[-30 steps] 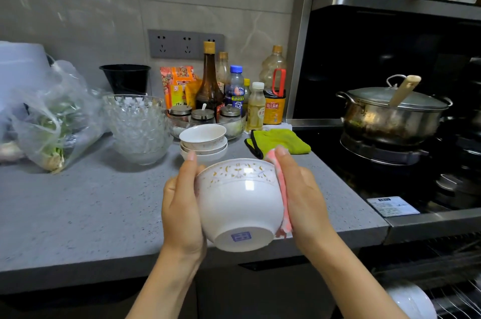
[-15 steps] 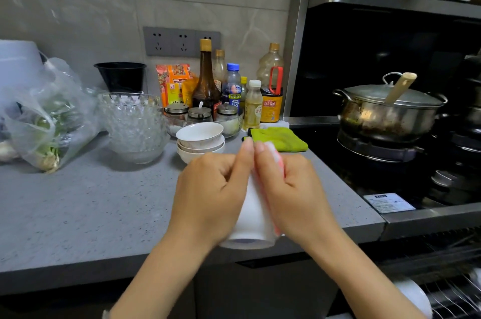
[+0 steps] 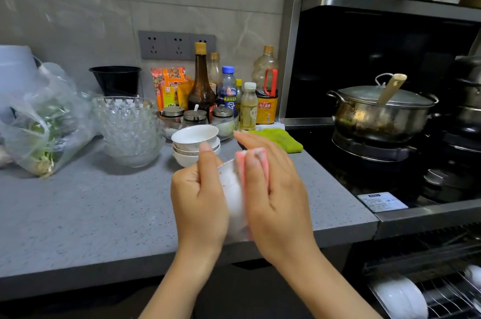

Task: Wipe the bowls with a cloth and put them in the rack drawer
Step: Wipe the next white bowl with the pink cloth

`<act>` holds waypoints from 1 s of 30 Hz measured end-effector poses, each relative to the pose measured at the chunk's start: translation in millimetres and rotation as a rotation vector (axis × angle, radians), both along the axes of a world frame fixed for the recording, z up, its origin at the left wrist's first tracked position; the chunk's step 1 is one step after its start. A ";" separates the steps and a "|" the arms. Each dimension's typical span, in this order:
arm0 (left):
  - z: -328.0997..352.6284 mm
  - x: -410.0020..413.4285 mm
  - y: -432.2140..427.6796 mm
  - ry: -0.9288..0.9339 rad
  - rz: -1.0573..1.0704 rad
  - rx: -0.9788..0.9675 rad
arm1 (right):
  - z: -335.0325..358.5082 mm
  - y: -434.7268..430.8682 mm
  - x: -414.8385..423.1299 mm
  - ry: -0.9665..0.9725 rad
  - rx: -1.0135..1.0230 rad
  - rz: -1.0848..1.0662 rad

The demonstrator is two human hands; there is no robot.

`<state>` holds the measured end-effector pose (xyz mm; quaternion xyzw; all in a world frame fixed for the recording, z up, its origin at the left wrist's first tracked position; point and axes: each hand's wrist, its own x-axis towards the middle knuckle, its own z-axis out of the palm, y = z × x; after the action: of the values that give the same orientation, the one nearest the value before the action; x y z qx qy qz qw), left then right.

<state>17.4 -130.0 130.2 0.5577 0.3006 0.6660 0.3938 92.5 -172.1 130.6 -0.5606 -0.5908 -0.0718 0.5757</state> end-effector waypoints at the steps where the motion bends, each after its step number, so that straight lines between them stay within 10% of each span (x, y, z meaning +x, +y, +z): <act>1: 1.0 -2.7 0.2 -0.030 -0.016 -0.020 | 4.4 -2.3 0.5 0.096 -0.025 0.062; 8: 10.2 -21.3 -1.3 -0.196 -0.197 -0.180 | 25.1 -18.9 14.6 0.553 -0.249 0.291; 20: 16.8 -21.8 4.7 0.547 -0.068 0.295 | 21.2 -5.3 14.9 0.075 -0.194 0.068; 26: 6.7 -13.8 9.0 -0.014 -0.130 -0.055 | 4.3 -7.8 10.2 0.327 -0.136 0.205; 30: -3.4 -3.9 10.0 0.000 -0.052 -0.029 | -7.9 -4.2 -5.6 -0.090 -0.049 0.014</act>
<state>13.5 -119.9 126.8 0.5595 0.2957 0.6511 0.4190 86.9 -176.3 122.7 -0.5666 -0.6216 -0.0785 0.5352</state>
